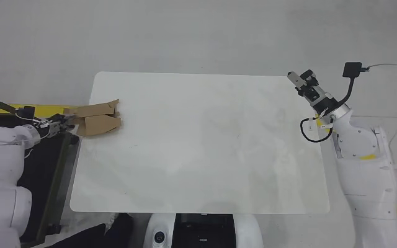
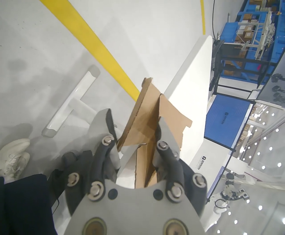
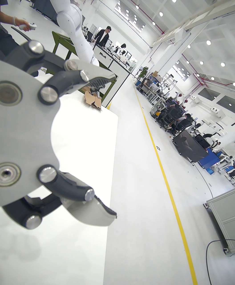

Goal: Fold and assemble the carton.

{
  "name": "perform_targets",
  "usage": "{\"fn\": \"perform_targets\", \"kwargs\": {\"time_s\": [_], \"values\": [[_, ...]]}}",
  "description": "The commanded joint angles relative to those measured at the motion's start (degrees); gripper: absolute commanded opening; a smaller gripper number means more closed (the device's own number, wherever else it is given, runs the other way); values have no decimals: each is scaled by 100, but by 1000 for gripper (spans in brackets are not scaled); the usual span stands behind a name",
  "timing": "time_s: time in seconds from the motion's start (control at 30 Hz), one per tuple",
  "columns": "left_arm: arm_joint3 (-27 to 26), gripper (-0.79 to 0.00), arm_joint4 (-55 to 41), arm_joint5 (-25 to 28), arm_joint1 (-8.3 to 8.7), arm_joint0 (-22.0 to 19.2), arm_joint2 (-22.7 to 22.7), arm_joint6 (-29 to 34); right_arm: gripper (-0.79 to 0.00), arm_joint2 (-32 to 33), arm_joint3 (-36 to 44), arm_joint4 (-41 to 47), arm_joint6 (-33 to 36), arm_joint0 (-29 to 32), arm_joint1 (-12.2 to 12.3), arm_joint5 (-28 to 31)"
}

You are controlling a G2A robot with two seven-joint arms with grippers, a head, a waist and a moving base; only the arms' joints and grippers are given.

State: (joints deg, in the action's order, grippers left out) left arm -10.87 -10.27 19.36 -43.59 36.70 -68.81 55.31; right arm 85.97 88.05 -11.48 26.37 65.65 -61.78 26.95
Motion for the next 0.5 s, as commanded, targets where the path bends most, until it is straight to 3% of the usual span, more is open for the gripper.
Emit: {"fn": "perform_targets", "kwargs": {"time_s": [0.0,0.47], "values": [[24,-785,-62,20,8,-10,-40,45,0,0,0,0,0,0,0,0],[-80,-785,-469,702,243,-147,-441,341,0,0,0,0,0,0,0,0]]}}
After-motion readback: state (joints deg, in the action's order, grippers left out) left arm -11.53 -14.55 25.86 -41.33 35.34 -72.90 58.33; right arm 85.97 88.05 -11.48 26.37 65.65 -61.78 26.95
